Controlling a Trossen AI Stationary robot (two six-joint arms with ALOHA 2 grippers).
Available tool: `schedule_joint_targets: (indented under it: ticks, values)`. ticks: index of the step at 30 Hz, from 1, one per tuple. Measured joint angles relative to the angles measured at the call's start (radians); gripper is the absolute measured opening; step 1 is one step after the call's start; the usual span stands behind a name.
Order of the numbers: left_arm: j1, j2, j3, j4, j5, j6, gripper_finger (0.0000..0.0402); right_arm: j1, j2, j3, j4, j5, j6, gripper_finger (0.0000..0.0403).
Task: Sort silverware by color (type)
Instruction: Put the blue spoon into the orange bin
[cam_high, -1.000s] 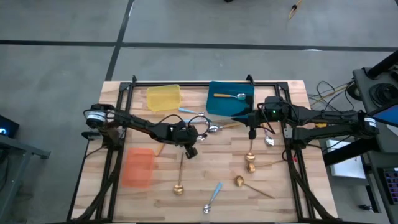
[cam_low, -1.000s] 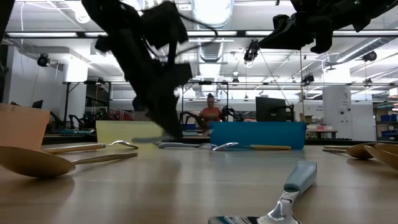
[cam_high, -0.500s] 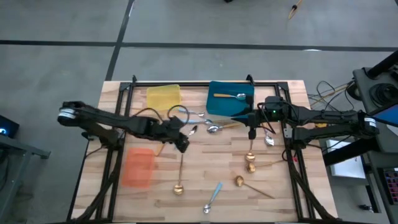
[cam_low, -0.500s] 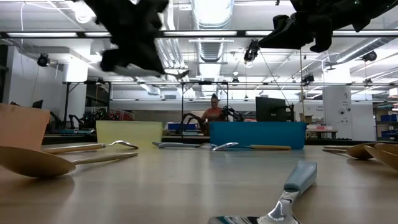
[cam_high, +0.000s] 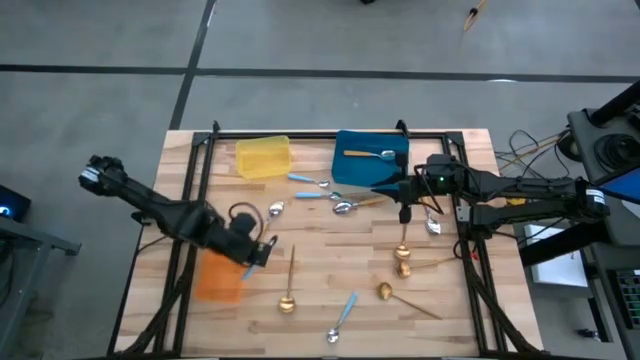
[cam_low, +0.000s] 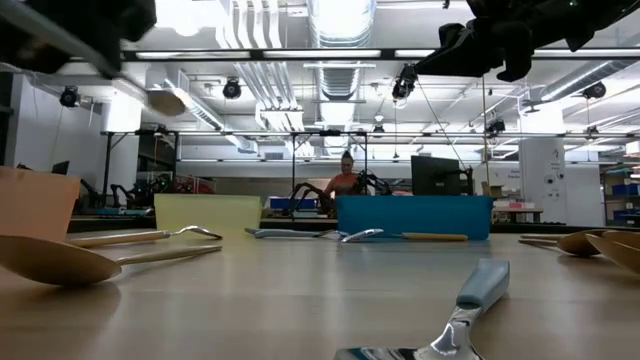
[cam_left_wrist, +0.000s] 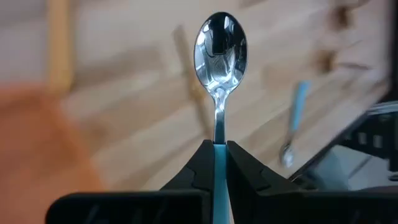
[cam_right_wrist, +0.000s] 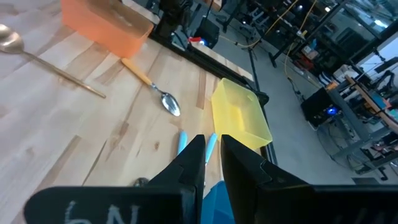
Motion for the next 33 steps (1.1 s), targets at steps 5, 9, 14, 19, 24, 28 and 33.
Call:
schedule_joint_targets:
  ticks: [5,9,14,19,24,28,33]
  values:
    - [-0.123,0.010,0.000,-0.126,-0.005,-0.230,0.0003,0.000,0.000,0.000,0.009,0.000,0.011,0.0043]
    - [-0.187,0.016,0.000,-0.232,-0.006,-0.383,0.0006,0.000,0.000,0.000,0.009,0.000,0.017,0.0043]
    - [-0.230,0.040,0.000,-0.347,0.014,-0.510,0.0007,0.000,0.000,0.000,0.009,0.000,0.016,0.0043]
    - [-0.233,0.071,0.000,-0.396,0.047,-0.508,0.0008,0.000,0.000,0.000,0.008,0.000,0.016,0.0043]
    - [-0.233,0.114,0.000,-0.426,0.069,-0.500,0.0008,0.000,0.000,0.000,0.008,0.000,0.015,0.0043]
    - [-0.239,0.157,0.000,-0.425,0.094,-0.498,0.0009,0.000,0.000,0.000,0.008,0.000,0.013,0.0043]
    - [-0.240,0.210,0.000,-0.421,0.144,-0.492,0.0009,0.000,0.000,0.000,0.008,0.000,0.013,0.0043]
